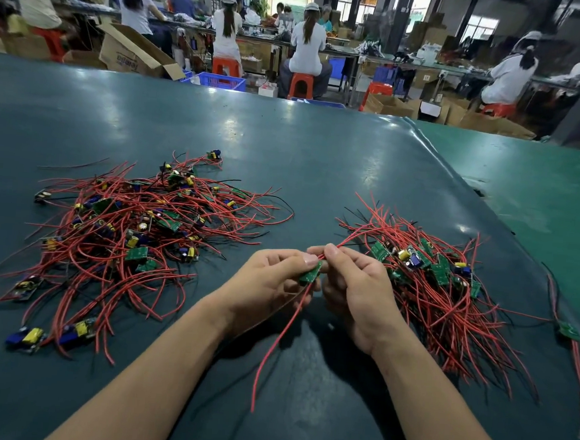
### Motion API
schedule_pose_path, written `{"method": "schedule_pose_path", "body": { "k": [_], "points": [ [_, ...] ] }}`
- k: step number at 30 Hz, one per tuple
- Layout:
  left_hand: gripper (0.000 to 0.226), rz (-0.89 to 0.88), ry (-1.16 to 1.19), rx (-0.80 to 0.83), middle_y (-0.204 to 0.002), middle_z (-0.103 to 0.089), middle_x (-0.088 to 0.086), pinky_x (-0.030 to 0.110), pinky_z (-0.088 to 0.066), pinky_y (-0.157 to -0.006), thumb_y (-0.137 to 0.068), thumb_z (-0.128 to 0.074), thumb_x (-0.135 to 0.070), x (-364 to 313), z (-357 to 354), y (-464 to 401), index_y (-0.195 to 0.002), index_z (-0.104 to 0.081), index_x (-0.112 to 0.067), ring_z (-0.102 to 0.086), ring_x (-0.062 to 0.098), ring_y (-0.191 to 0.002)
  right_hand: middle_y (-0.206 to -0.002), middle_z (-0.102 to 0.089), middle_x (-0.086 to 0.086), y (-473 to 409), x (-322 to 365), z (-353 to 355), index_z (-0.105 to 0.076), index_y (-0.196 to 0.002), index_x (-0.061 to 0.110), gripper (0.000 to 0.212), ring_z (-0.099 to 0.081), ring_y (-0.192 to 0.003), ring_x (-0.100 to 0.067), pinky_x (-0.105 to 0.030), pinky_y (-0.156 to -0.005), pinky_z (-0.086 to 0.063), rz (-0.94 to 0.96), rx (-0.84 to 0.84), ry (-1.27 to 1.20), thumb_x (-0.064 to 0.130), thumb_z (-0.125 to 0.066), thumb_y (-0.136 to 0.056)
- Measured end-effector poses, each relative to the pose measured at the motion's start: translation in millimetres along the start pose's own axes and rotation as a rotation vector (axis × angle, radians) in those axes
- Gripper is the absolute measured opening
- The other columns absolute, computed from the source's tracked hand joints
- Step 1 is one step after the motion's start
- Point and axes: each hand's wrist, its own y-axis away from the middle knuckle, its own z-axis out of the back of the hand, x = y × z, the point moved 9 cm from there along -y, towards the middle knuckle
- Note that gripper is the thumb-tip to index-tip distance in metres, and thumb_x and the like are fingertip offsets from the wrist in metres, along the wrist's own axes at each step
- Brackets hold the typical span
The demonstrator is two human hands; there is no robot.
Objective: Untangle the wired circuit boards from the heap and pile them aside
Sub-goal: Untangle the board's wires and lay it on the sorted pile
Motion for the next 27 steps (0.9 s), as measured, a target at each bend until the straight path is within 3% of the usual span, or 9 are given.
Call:
{"method": "schedule_pose_path", "body": {
  "k": [3, 5, 7, 9, 12, 16, 19, 23, 27],
  "points": [
    [0.016, -0.029, -0.071, -0.013, -0.068, -0.058, 0.001, 0.022, -0.041, -0.050, -0.079, -0.070, -0.019, 2, -1, -1, -0.064, -0.066, -0.018, -0.048, 0.016, -0.059, -0.050, -0.060, 0.009, 0, 3, 5, -0.074, -0.083, 0.006, 0.024, -0.050, -0.043, 0.001, -0.012, -0.044, -0.039, 0.055, -0.070, 0.158, 0.009, -0.055, -0.097],
    [0.017, -0.031, -0.119, -0.008, -0.077, -0.052, 0.015, 0.025, -0.034, -0.053, -0.078, -0.074, -0.015, 2, -1, 0, -0.063, -0.068, -0.018, -0.043, 0.018, -0.059, -0.044, -0.049, 0.010, -3, 2, 13, -0.074, -0.085, 0.010, 0.021, -0.040, -0.037, 0.000, -0.015, -0.039, -0.032, 0.049, -0.108, 0.140, 0.010, -0.057, -0.096],
    [0.015, -0.020, -0.121, 0.002, -0.084, -0.054, 0.019, 0.024, -0.033, -0.050, -0.078, -0.067, -0.018, 2, -2, 1, -0.064, -0.071, -0.019, -0.046, 0.013, -0.054, -0.041, -0.030, 0.008, -5, 1, 20, -0.074, -0.087, 0.011, 0.019, -0.022, -0.033, -0.005, -0.015, -0.037, -0.019, 0.033, -0.128, 0.087, 0.013, -0.058, -0.096],
    [0.016, -0.013, -0.092, 0.002, -0.083, -0.059, 0.016, 0.019, -0.035, -0.047, -0.077, -0.066, -0.018, 2, -1, 0, -0.063, -0.072, -0.019, -0.049, 0.008, -0.051, -0.041, -0.034, 0.014, -4, 6, 23, -0.075, -0.092, 0.011, 0.015, -0.026, -0.034, -0.001, -0.016, -0.036, -0.022, 0.098, -0.145, 0.164, 0.014, -0.061, -0.095],
    [0.015, -0.020, -0.086, 0.021, -0.086, -0.059, 0.017, 0.018, -0.035, -0.043, -0.075, -0.068, -0.018, 2, -2, 1, -0.061, -0.071, -0.019, -0.048, 0.006, -0.046, -0.042, -0.049, 0.018, -1, 17, 23, -0.075, -0.100, 0.007, 0.012, -0.046, -0.038, 0.004, -0.005, -0.042, -0.033, 0.212, -0.192, 0.233, 0.009, -0.065, -0.092],
    [0.011, -0.016, -0.092, 0.068, -0.084, -0.060, 0.018, 0.017, -0.036, -0.042, -0.064, -0.072, -0.030, 0, -8, 5, -0.058, -0.070, -0.021, -0.052, 0.008, -0.045, -0.041, -0.042, 0.015, -5, 17, 39, -0.076, -0.090, 0.010, 0.007, -0.029, -0.035, 0.001, -0.012, -0.037, -0.026, 0.209, -0.287, 0.059, 0.007, -0.071, -0.086],
    [0.013, -0.017, -0.119, 0.068, -0.085, -0.062, 0.017, 0.018, -0.035, -0.042, -0.071, -0.070, -0.021, 0, -10, 5, -0.058, -0.069, -0.022, -0.052, 0.008, -0.045, -0.044, -0.049, 0.017, -2, 21, 42, -0.075, -0.090, 0.010, 0.012, -0.041, -0.037, 0.002, -0.008, -0.045, -0.034, 0.260, -0.357, 0.090, 0.001, -0.069, -0.087],
    [0.020, -0.013, -0.133, 0.007, -0.082, -0.061, 0.018, 0.019, -0.034, -0.044, -0.073, -0.063, -0.018, 0, -4, 6, -0.055, -0.069, -0.021, -0.049, 0.013, -0.048, -0.041, -0.038, 0.013, -9, 20, 53, -0.071, -0.089, 0.011, 0.015, -0.026, -0.033, -0.001, -0.013, -0.037, -0.024, 0.253, -0.396, -0.079, -0.001, -0.062, -0.091],
    [0.020, -0.016, -0.130, 0.032, -0.072, -0.069, 0.006, 0.017, -0.038, -0.041, -0.072, -0.063, -0.015, 1, -6, 6, -0.053, -0.066, -0.020, -0.049, 0.012, -0.044, -0.045, -0.039, 0.013, -4, 33, 51, -0.073, -0.087, 0.018, 0.020, -0.026, -0.034, -0.006, -0.016, -0.039, -0.025, 0.391, -0.377, 0.041, 0.004, -0.061, -0.093]
  ]
}}
